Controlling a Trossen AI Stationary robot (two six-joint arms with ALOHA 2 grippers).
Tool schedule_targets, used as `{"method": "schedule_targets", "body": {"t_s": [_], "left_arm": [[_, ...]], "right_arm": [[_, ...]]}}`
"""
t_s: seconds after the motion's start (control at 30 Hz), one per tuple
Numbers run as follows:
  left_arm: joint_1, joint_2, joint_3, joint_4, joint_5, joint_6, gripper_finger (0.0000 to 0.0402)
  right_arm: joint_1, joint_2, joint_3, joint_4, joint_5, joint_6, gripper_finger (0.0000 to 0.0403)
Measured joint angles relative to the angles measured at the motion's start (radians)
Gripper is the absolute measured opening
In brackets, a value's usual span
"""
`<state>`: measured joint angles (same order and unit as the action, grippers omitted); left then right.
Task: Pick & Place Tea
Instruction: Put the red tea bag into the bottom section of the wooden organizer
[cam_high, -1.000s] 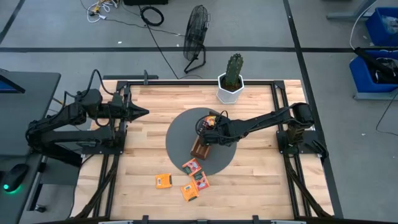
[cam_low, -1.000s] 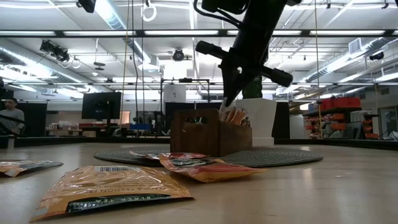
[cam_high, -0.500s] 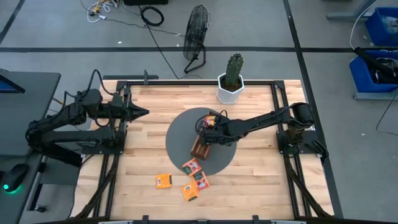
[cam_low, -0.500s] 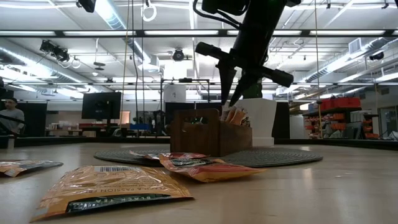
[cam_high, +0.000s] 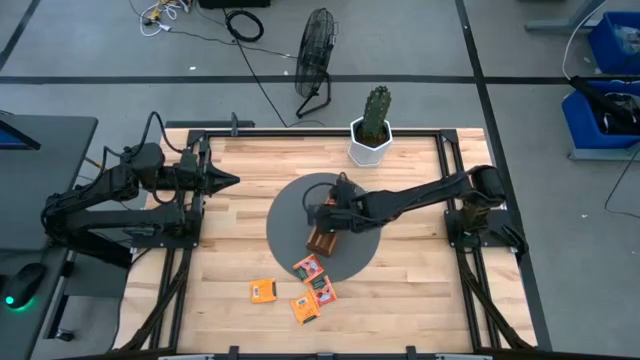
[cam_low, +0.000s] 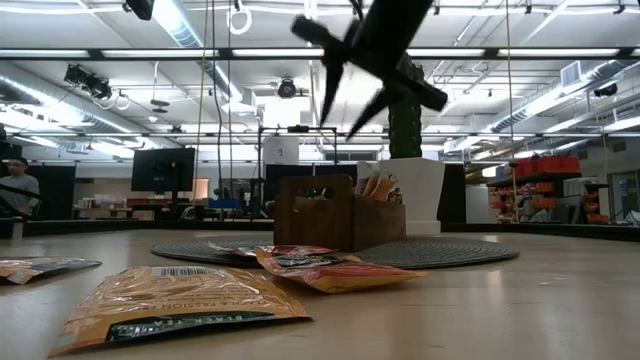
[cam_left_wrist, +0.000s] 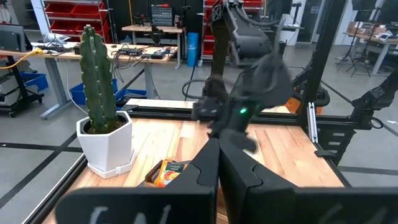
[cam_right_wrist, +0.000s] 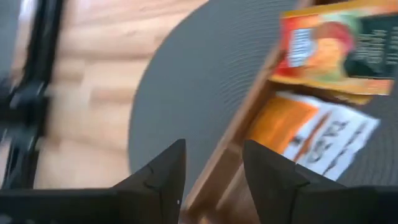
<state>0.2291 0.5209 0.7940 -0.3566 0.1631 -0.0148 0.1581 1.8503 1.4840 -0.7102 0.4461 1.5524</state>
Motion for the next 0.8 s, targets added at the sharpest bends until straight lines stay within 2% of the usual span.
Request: {"method": "schedule_targets", "body": {"t_s": [0.2, 0.3, 0.4, 0.53, 0.7, 0.8], "left_arm": [[0.000, 0.002, 0.000, -0.001, 0.000, 0.000, 0.0012], [0.000, 0.002, 0.000, -0.001, 0.000, 0.000, 0.0012], [0.000, 0.002, 0.000, -0.001, 0.000, 0.000, 0.0012], [0.000, 0.002, 0.000, -0.001, 0.000, 0.000, 0.0012], [0.000, 0.002, 0.000, -0.001, 0.000, 0.000, 0.0012], [0.000, 0.002, 0.000, -0.001, 0.000, 0.000, 0.0012]], "right_arm": [[0.055, -0.001, 0.072, 0.030, -0.084, -0.225, 0.0155], [0.077, -0.001, 0.094, 0.058, -0.184, -0.263, 0.0148], [0.114, -0.001, 0.094, 0.089, -0.264, -0.242, 0.0142], [0.188, -0.001, 0.094, 0.101, -0.308, -0.170, 0.0134], [0.282, -0.001, 0.094, 0.103, -0.296, -0.039, 0.0126], [0.336, -0.001, 0.094, 0.102, -0.233, 0.047, 0.0122]]}}
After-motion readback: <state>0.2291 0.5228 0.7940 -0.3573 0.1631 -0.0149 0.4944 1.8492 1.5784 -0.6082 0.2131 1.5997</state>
